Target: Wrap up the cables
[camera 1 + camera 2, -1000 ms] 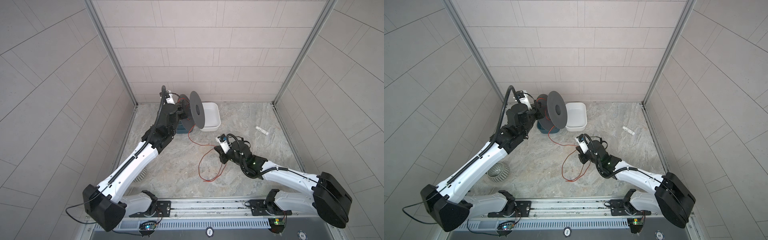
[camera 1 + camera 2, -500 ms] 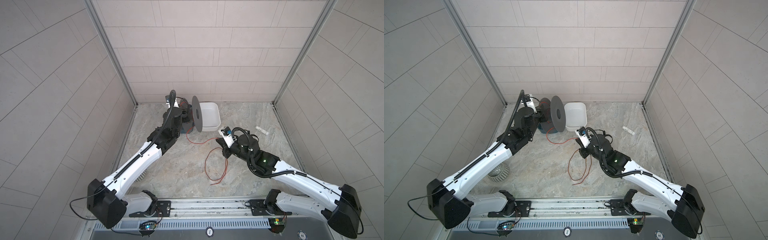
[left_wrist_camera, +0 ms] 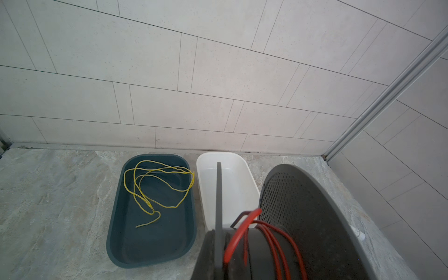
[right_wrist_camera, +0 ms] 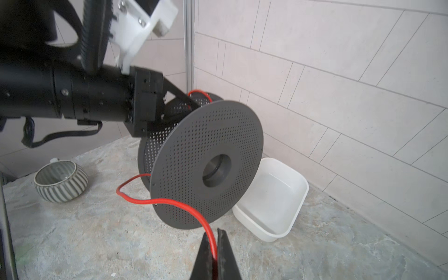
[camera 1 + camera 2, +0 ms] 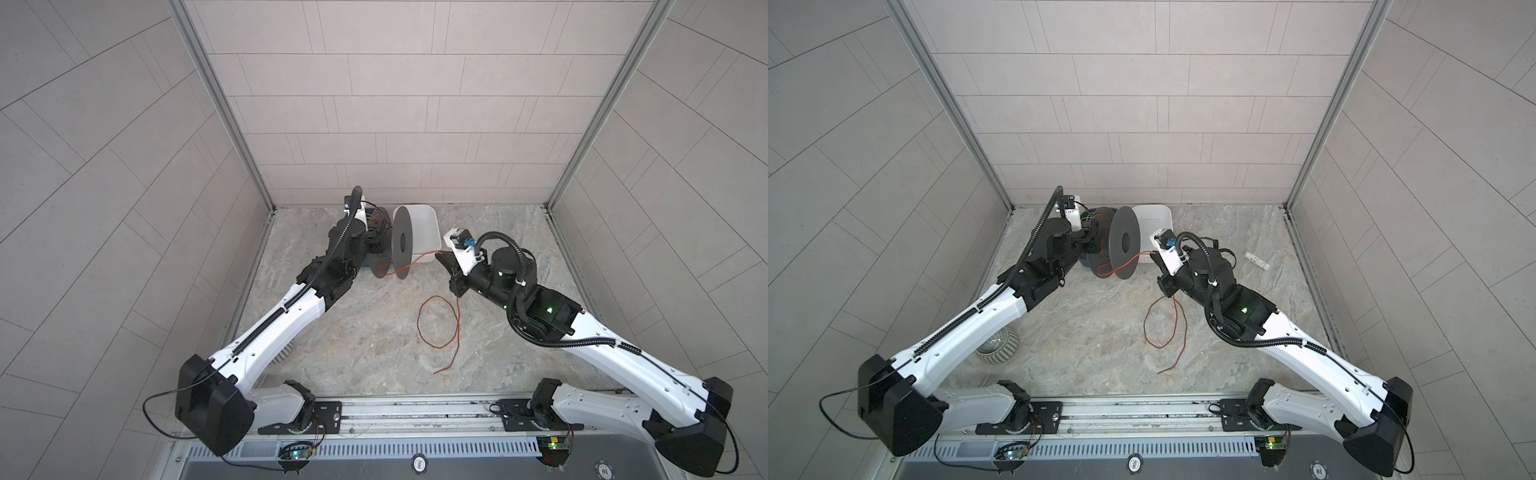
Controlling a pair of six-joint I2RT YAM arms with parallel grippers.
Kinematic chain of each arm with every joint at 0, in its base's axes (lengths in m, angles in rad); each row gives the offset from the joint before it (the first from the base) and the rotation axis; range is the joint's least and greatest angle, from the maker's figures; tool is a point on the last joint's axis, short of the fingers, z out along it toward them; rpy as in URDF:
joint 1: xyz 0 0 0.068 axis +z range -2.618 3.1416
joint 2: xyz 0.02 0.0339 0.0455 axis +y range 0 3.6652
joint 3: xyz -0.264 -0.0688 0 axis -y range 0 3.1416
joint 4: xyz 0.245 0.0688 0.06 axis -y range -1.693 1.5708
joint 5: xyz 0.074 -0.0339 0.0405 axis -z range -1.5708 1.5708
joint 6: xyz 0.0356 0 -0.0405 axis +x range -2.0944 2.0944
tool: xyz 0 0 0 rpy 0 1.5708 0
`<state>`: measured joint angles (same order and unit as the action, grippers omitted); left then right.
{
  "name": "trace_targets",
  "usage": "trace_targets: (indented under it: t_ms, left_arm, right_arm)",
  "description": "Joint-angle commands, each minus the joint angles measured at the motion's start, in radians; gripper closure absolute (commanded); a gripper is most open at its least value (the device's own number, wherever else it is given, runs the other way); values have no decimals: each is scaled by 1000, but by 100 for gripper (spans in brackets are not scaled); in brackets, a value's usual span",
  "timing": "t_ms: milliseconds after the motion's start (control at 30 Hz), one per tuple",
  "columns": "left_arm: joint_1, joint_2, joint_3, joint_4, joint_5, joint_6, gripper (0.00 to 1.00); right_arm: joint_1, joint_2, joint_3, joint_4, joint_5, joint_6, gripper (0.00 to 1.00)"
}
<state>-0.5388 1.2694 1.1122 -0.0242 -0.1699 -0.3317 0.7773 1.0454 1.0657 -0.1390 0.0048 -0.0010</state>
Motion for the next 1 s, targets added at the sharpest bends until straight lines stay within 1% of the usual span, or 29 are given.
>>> trace_targets:
  t_ms: [0, 167, 300, 367, 467, 600, 700, 800, 900, 967]
  left_arm:
    - [2, -9, 33, 34, 58, 13, 100]
    - [-18, -35, 22, 8, 50, 43, 100]
    - [-23, -40, 43, -35, 95, 56, 100]
    - [-21, -47, 26, -15, 123, 48, 100]
    - [-22, -58, 2, -4, 122, 45, 100]
    - [-22, -67, 15, -43, 132, 70, 100]
    - [-23, -64, 10, -26, 192, 65, 100]
    - [-21, -61, 11, -23, 217, 59, 100]
    - [-22, -58, 14, -26, 242, 70, 100]
    - [-23, -59, 12, -21, 259, 72, 100]
  right_arm:
    - [4, 14, 69, 3, 50, -12, 100]
    - [4, 50, 142, 3, 84, -18, 100]
    - [2, 75, 193, 15, 105, -17, 100]
    - [1, 98, 229, 11, 101, -17, 100]
    - [0, 148, 294, -7, 97, -24, 100]
    - [-12, 211, 356, -14, 148, -34, 100]
    - [-42, 263, 402, -22, 164, -41, 100]
    - [-78, 299, 434, -23, 157, -38, 100]
    - [-127, 335, 455, -17, 134, -2, 100]
    - [-165, 354, 461, -7, 97, 32, 100]
